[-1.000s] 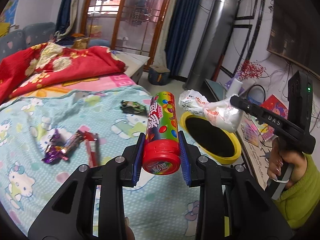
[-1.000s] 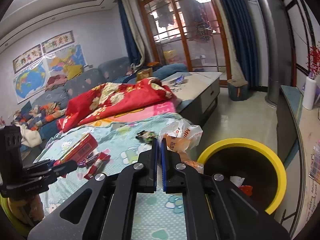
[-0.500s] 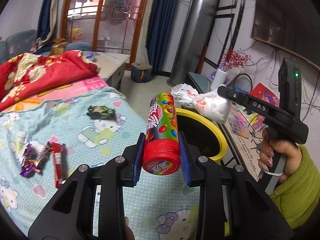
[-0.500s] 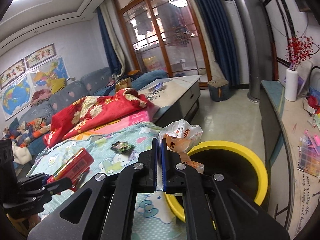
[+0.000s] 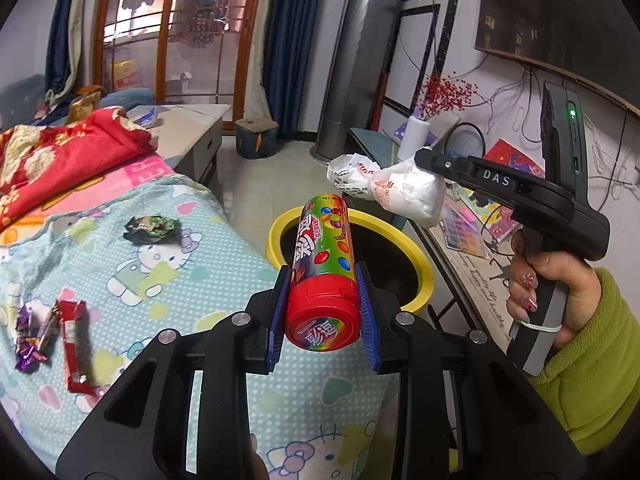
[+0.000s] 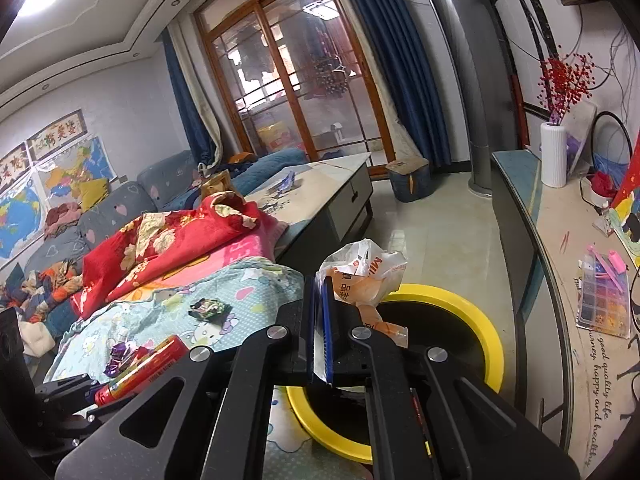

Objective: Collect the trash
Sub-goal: 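Carry the white bag and candy tube over the bin with both tools, then open both tools to drop the white bag and candy tube into the bin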

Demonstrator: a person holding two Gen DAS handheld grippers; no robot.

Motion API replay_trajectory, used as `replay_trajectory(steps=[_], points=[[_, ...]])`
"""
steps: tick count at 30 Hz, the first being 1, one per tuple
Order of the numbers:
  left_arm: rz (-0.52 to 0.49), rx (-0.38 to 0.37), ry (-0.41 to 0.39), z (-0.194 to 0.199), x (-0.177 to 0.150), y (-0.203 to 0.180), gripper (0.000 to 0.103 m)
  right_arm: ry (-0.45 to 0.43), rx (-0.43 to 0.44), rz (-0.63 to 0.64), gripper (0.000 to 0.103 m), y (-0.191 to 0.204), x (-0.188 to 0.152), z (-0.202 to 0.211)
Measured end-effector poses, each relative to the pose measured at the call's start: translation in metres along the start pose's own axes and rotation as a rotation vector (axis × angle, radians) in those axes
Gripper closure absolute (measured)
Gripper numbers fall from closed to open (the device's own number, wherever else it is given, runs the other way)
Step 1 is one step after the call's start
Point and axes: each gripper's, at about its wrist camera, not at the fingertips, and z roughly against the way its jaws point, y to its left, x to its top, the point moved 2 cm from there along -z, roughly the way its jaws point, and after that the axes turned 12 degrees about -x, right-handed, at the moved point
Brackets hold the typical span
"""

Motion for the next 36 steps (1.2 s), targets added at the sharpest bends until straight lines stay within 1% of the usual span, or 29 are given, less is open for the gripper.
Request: replay_trajectory(steps=[11, 21, 32, 34, 35, 36], points=[[-0.022, -0.022, 0.055, -0.033, -0.001, -0.008, 0.079, 0.020, -0.026, -0.038, 0.099, -0.020, -0.004, -0.007], [-0.021, -0.031, 0.105, -0.062, -0.007, -0.006, 0.079, 0.057, -0.041, -0.064, 0.099, -0.037, -0.009, -0.015], [-0.026, -0.043, 0.142, -0.097, -0.007, -0.006, 0.079, 0.104, -0.048, -0.093, 0.099, -0.051, -0.019, -0.028], [-0.029, -0.040, 0.143, -0.104, -0.006, -0.005, 0.078, 0.125, -0.025, -0.094, 0.097, -0.053, -0.020, -0.032], [-0.022, -0.025, 0.141, -0.108, -0.004, -0.003, 0.076, 0.138, -0.025, -0.096, 0.088, -0.053, -0.021, -0.034], [-0.015, -0.022, 0.139, -0.110, -0.004, -0.001, 0.065, 0.146, -0.035, -0.099, 0.079, -0.055, -0.022, -0.036]])
